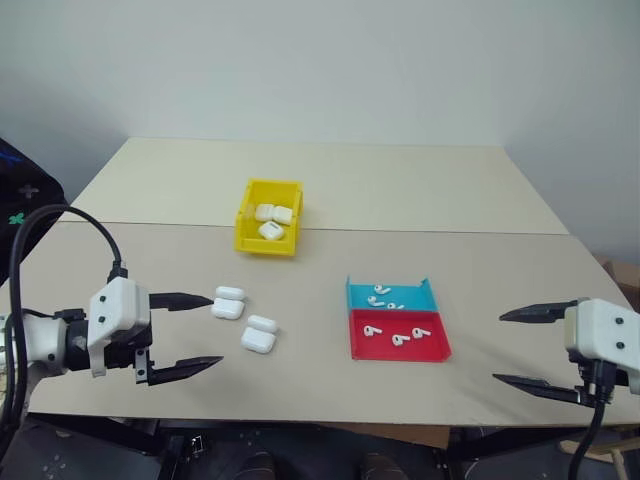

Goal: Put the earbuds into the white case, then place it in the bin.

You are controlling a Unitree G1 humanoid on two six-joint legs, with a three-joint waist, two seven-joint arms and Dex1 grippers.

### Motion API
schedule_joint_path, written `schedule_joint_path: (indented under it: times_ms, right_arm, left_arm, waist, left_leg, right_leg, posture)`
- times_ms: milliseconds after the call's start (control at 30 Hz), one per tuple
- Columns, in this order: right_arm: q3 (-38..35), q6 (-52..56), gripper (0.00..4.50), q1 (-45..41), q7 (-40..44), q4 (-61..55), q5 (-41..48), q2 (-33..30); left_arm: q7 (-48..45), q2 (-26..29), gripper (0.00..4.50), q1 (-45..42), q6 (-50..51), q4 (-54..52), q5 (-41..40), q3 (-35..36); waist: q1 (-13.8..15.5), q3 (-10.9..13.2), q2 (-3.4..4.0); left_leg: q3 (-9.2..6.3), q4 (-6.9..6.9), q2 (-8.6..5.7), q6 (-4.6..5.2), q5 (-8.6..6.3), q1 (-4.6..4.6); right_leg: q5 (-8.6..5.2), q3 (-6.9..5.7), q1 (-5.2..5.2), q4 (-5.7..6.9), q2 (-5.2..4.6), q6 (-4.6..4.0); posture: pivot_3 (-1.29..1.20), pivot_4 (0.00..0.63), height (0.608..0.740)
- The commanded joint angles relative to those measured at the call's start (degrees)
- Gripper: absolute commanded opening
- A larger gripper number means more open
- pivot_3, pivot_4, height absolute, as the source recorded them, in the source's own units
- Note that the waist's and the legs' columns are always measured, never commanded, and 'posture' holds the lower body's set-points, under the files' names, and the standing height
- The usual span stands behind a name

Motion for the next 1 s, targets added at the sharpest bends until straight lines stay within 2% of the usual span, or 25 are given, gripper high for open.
schedule_joint_path:
  times_ms: [33, 100, 300, 467, 567, 633, 700, 767, 833, 1000]
  right_arm:
    - [-2.1, -1.4, 4.46, -0.4, 0.2, -0.6, 0.5, -0.7]
    - [-2.0, -1.4, 4.46, -0.2, 0.2, -0.6, 0.4, -0.6]
    - [-1.7, -1.2, 4.46, 0.3, -0.1, -1.0, 0.3, -0.2]
    - [-1.3, -0.9, 4.46, 1.0, -0.4, -1.4, 0.5, 0.0]
    - [-0.7, -0.7, 4.46, 1.2, -0.9, -1.7, 0.5, 0.4]
    - [0.2, -0.9, 4.46, 1.5, -1.3, -1.6, 0.2, 0.6]
    - [1.1, -1.1, 4.46, 1.6, -1.9, -1.6, -0.2, 0.8]
    - [1.9, -1.1, 4.46, 1.5, -2.4, -1.6, -0.4, 0.8]
    - [2.8, -1.1, 4.46, 1.1, -2.9, -1.4, -0.5, 0.8]
    - [4.7, -1.3, 4.46, 0.4, -3.9, -0.9, -0.7, 0.9]
  left_arm:
    - [0.5, 0.9, 4.5, 0.3, 0.3, -0.3, 0.6, 1.4]
    - [2.0, 0.5, 4.5, 0.2, 2.6, -1.2, -0.8, 1.8]
    - [7.7, 0.4, 4.5, 1.7, 6.1, -3.9, 1.8, 2.9]
    - [21.0, -0.1, 4.5, -0.4, 17.5, -9.7, 2.8, 4.0]
    - [22.0, 7.7, 4.5, -2.8, 31.8, -11.8, -0.2, 1.2]
    - [28.2, 7.8, 4.5, -9.1, 42.4, -11.4, -2.2, -1.9]
    - [33.4, 7.6, 4.5, -20.1, 58.6, -9.9, -3.4, -8.2]
    - [37.7, 5.9, 4.5, -29.1, 70.2, -8.6, -3.2, -13.5]
    - [41.7, 5.3, 4.5, -35.1, 74.3, -5.9, -6.2, -17.1]
    - [50.7, 8.3, 4.5, -42.7, 74.9, 0.2, -17.5, -24.1]
  waist:
    - [0.0, 0.0, 0.0]
    - [0.0, 0.0, 0.0]
    - [0.0, 0.0, 0.0]
    - [0.1, 0.0, -0.01]
    - [0.1, 0.1, -0.13]
    - [0.2, 0.1, -0.1]
    - [0.3, 0.1, -0.13]
    - [0.2, 0.1, -0.15]
    - [0.1, 0.1, -0.17]
    - [-0.6, 0.1, -0.2]
  left_leg:
    - [0.0, 0.0, 0.0, 0.0, 0.0, 0.0]
    - [0.0, 0.0, 0.0, 0.0, 0.0, 0.0]
    - [0.0, 0.0, 0.0, 0.0, 0.0, 0.0]
    - [-0.01, 0.0, 0.0, 0.0, 0.0, 0.01]
    - [-0.03, 0.0, 0.0, 0.0, 0.0, 0.0]
    - [-0.03, 0.0, -0.01, 0.0, 0.0, 0.02]
    - [-0.03, 0.01, -0.05, 0.0, 0.0, 0.04]
    - [-0.08, 0.03, -0.05, 0.0, 0.01, 0.04]
    - [-0.09, 0.03, -0.06, 0.0, 0.0, 0.02]
    - [-0.16, -0.04, -0.06, 0.02, -0.02, -0.08]
  right_leg:
    - [0.0, 0.0, 0.0, 0.0, 0.0, 0.0]
    - [0.0, 0.0, 0.0, 0.0, 0.0, 0.0]
    - [0.0, 0.0, -0.01, 0.0, 0.0, 0.0]
    - [0.01, 0.0, 0.01, 0.01, 0.0, 0.01]
    - [0.01, -0.01, 0.0, 0.01, 0.01, 0.02]
    - [0.0, -0.01, 0.02, 0.01, 0.0, 0.03]
    - [-0.01, -0.01, 0.04, 0.02, -0.03, 0.06]
    - [-0.01, -0.04, 0.05, 0.03, 0.01, 0.1]
    - [0.02, -0.01, 0.06, 0.03, 0.01, 0.1]
    - [0.01, 0.0, -0.06, 0.04, 0.04, 0.09]
  posture:
    - [0.0, 0.15, 0.74]
    - [0.0, 0.15, 0.74]
    - [0.0, 0.15, 0.74]
    - [0.0, 0.15, 0.74]
    - [0.0, 0.15, 0.74]
    - [0.0, 0.15, 0.74]
    - [0.0, 0.15, 0.74]
    - [0.0, 0.15, 0.74]
    - [0.0, 0.15, 0.74]
    - [0.0, 0.15, 0.74]
